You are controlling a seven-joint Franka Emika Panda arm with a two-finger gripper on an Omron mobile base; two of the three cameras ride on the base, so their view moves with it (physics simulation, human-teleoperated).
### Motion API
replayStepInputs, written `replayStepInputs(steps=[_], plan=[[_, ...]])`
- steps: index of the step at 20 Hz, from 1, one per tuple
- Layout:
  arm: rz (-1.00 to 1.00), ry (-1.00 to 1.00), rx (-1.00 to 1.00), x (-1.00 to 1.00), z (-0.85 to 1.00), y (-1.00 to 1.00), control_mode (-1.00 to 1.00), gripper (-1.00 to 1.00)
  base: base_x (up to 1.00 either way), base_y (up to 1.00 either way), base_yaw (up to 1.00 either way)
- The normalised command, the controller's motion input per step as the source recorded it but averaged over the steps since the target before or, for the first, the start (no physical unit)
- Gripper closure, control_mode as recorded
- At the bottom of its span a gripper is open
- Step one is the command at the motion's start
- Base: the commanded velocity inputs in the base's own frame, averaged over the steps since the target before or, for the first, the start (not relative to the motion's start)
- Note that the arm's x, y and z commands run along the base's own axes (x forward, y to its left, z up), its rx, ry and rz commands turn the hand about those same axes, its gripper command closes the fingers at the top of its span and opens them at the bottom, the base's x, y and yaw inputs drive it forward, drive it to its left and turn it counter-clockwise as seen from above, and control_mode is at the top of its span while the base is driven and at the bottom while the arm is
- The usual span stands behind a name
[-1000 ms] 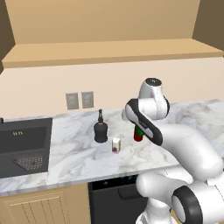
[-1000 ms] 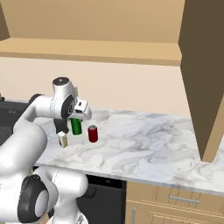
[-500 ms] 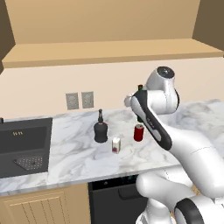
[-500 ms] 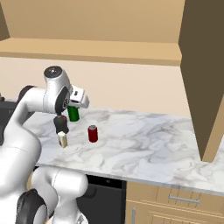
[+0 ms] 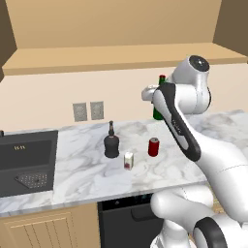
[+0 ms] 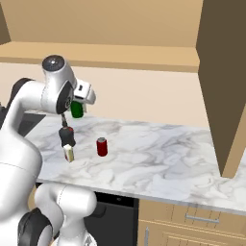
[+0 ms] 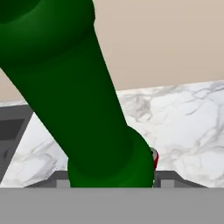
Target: Sort all alcoholic drinks to one cabinet, and non-alcoholic drinks to the other.
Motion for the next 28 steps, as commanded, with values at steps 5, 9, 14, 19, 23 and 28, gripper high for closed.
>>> replayStepInputs(steps=[5, 9, 14, 19, 23, 28], plan=[[-0.01, -0.06, 0.03, -0.15, 0.67, -0.04, -1.00, 1.00, 0.00, 0.00, 0.00], [-0.03, -0.04, 0.01, -0.01, 0.55, -0.12, -1.00, 1.00, 0.00, 0.00, 0.00], [-0.05, -0.05, 0.00, 0.00, 0.50, -0.16, -1.00, 1.00, 0.00, 0.00, 0.00], [-0.03, -0.06, 0.00, 0.00, 0.43, -0.18, -1.00, 1.00, 0.00, 0.00, 0.00], [-0.02, -0.06, 0.00, 0.00, 0.35, -0.11, -1.00, 1.00, 0.00, 0.00, 0.00], [-0.01, -0.06, 0.00, 0.05, 0.26, -0.11, -1.00, 1.00, 0.00, 0.00, 0.00]])
